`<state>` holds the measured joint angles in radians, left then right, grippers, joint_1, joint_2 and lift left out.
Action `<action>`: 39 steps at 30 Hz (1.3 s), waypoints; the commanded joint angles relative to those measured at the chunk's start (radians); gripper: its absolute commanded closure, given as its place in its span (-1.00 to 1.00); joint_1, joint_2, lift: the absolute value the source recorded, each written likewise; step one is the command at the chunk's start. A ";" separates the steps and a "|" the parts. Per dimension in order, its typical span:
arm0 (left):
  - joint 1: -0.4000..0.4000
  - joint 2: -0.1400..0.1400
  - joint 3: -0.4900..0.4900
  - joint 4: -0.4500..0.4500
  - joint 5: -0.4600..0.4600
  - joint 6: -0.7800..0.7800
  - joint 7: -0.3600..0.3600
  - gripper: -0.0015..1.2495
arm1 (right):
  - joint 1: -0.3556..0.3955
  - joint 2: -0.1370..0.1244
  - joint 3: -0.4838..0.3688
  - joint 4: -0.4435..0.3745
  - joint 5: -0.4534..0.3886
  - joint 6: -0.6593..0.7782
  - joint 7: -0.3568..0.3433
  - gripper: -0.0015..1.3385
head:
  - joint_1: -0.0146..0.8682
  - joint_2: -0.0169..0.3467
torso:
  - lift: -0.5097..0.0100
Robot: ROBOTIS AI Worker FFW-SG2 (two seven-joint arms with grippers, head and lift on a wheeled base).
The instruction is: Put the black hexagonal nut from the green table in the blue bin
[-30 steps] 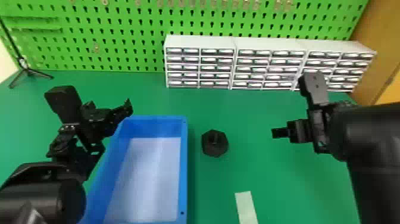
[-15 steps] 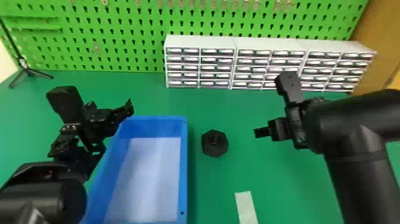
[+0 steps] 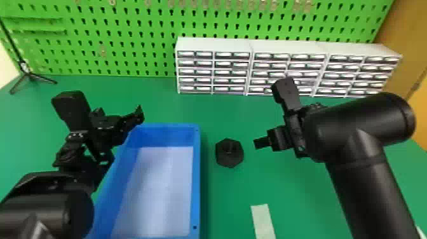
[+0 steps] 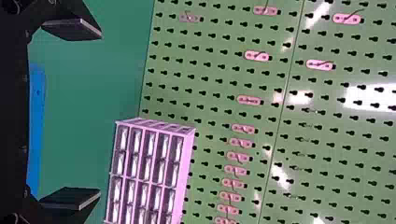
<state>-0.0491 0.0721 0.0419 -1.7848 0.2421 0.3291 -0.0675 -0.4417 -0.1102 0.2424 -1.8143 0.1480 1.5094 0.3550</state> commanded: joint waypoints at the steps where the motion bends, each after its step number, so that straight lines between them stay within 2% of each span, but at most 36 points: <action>1: 0.000 0.000 0.000 0.001 0.000 -0.001 0.000 -0.84 | -0.005 0.001 0.006 0.010 -0.005 -0.005 0.001 -0.30 | 0.60 -0.86 | 0.59; 39: -0.002 0.000 -0.002 0.002 0.000 0.001 0.000 -0.84 | -0.003 0.003 0.003 0.020 -0.016 -0.006 -0.001 -0.30 | 0.60 -0.86 | 0.59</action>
<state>-0.0505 0.0721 0.0399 -1.7825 0.2424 0.3291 -0.0675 -0.4448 -0.1074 0.2454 -1.7951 0.1320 1.5025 0.3550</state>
